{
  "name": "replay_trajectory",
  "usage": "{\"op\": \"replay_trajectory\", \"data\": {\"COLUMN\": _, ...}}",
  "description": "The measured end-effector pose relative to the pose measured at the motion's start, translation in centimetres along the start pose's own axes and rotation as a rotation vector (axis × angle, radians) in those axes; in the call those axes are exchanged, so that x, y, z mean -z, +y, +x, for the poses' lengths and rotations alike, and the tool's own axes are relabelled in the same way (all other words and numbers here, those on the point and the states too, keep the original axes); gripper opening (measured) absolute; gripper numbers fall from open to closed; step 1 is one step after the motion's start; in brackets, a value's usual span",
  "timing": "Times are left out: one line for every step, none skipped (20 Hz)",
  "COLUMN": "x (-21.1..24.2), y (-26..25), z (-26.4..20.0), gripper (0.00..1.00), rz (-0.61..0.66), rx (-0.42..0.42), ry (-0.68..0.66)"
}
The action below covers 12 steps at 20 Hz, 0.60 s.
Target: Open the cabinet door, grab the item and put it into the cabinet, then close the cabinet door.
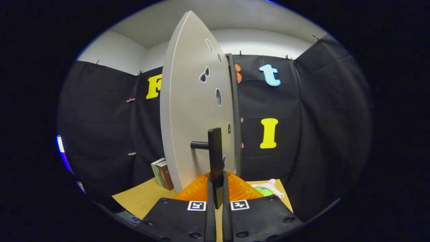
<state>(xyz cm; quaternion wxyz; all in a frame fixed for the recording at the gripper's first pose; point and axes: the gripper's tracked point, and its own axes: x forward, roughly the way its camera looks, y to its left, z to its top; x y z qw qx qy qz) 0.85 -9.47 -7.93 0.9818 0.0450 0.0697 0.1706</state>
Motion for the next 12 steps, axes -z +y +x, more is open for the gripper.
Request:
{"op": "replay_trajectory", "data": {"x": 0.0, "y": -0.6, "z": -0.2, "gripper": 0.11, "rz": 0.004, "rx": 0.021, "ry": 0.000}}
{"op": "replay_trajectory", "data": {"x": 0.1, "y": -0.8, "z": -0.3, "gripper": 0.11, "rz": 0.013, "rx": 0.026, "ry": -0.003}}
{"op": "replay_trajectory", "data": {"x": 0.3, "y": -0.6, "z": -0.4, "gripper": 0.11, "rz": 0.035, "rx": 0.013, "ry": 0.008}}
{"op": "replay_trajectory", "data": {"x": 0.4, "y": 0.0, "z": -0.8, "gripper": 0.09, "rz": 0.057, "rx": -0.011, "ry": 0.015}}
{"op": "replay_trajectory", "data": {"x": 0.4, "y": 0.2, "z": -1.2, "gripper": 0.10, "rz": 0.070, "rx": -0.028, "ry": 0.019}}
{"op": "replay_trajectory", "data": {"x": 0.4, "y": 0.3, "z": -1.4, "gripper": 0.11, "rz": 0.063, "rx": -0.029, "ry": 0.024}}
{"op": "replay_trajectory", "data": {"x": 0.5, "y": -0.2, "z": -1.9, "gripper": 0.11, "rz": 0.037, "rx": -0.020, "ry": 0.023}}
{"op": "replay_trajectory", "data": {"x": 0.5, "y": -0.4, "z": -2.5, "gripper": 0.10, "rz": 0.010, "rx": -0.012, "ry": 0.021}}
{"op": "replay_trajectory", "data": {"x": 0.1, "y": 0.1, "z": -2.8, "gripper": 0.10, "rz": 0.013, "rx": -0.038, "ry": 0.010}}
{"op": "replay_trajectory", "data": {"x": -0.2, "y": 1.3, "z": -3.3, "gripper": 0.06, "rz": 0.040, "rx": -0.082, "ry": 0.001}}
{"op": "replay_trajectory", "data": {"x": -0.2, "y": 3.1, "z": -3.0, "gripper": 0.06, "rz": 0.071, "rx": -0.125, "ry": -0.003}}
{"op": "replay_trajectory", "data": {"x": -0.2, "y": 4.4, "z": -3.0, "gripper": 0.06, "rz": 0.089, "rx": -0.151, "ry": -0.010}}
